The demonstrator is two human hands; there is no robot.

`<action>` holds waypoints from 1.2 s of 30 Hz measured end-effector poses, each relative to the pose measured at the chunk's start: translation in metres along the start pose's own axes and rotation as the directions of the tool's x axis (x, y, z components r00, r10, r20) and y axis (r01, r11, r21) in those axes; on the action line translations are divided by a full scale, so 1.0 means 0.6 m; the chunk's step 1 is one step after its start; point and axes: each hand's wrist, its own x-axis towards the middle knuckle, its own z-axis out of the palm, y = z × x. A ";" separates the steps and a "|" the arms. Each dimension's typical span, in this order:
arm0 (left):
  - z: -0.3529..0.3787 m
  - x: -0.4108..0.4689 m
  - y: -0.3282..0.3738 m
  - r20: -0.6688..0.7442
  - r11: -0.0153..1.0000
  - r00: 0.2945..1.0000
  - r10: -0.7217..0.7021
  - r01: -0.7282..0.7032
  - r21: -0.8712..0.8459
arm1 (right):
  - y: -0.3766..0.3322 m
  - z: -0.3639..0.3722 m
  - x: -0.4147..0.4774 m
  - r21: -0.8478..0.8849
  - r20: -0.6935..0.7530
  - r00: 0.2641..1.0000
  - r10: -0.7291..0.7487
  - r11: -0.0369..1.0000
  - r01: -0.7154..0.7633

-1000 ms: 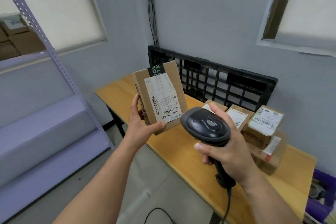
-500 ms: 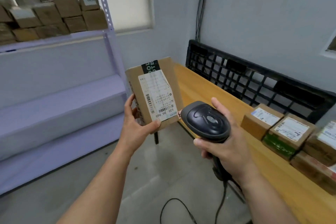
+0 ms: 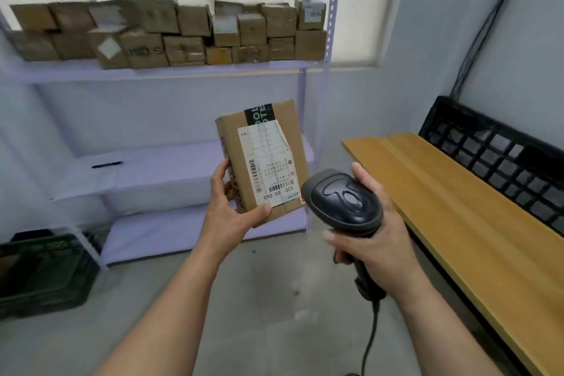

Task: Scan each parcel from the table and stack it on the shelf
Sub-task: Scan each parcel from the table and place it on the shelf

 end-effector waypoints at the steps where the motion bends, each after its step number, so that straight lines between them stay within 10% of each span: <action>1: -0.023 0.003 -0.003 -0.026 1.000 1.000 0.000 0.000 0.003 | -0.003 0.021 0.013 0.005 0.028 1.000 -0.007 1.000 0.007; 15: -0.263 0.063 -0.045 -0.315 0.993 0.948 -0.032 0.065 0.095 | 0.002 0.255 0.180 0.124 0.352 0.931 -0.096 0.991 0.056; 36: -0.466 0.398 -0.170 -0.398 0.973 0.915 -0.064 0.146 0.180 | 0.094 0.507 0.538 0.124 0.445 0.894 -0.054 0.992 -0.001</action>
